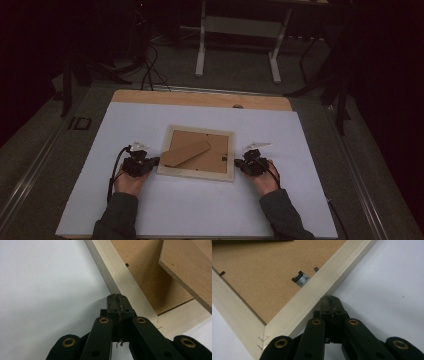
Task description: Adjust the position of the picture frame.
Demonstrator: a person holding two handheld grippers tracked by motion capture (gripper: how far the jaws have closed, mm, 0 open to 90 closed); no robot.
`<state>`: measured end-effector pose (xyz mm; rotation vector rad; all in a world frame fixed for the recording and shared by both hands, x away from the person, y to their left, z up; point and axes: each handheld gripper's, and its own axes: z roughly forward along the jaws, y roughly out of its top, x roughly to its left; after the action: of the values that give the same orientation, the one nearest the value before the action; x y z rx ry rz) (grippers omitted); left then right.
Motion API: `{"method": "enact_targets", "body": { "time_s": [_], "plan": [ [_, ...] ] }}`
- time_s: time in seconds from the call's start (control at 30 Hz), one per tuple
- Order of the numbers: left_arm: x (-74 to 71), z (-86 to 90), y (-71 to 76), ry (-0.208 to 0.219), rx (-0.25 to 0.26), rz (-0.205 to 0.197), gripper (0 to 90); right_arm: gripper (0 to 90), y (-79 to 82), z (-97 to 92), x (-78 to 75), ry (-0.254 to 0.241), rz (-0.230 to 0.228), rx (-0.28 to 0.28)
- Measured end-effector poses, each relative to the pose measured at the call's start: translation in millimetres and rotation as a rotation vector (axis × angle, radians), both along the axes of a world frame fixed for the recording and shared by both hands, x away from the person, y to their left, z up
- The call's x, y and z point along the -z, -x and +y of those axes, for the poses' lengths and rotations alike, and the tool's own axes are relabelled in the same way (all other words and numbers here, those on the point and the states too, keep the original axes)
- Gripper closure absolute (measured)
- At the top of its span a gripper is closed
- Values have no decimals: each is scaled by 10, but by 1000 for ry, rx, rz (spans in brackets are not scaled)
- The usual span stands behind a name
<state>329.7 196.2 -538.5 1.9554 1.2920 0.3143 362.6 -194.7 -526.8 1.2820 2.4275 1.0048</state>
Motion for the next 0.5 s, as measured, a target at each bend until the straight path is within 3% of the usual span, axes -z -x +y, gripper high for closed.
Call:
{"method": "enact_targets", "body": {
  "time_s": [0.5],
  "plan": [
    [-5,-51,83,-5,2,1,900,900,-80,-35,20,-29,-4,27]
  ]
}}
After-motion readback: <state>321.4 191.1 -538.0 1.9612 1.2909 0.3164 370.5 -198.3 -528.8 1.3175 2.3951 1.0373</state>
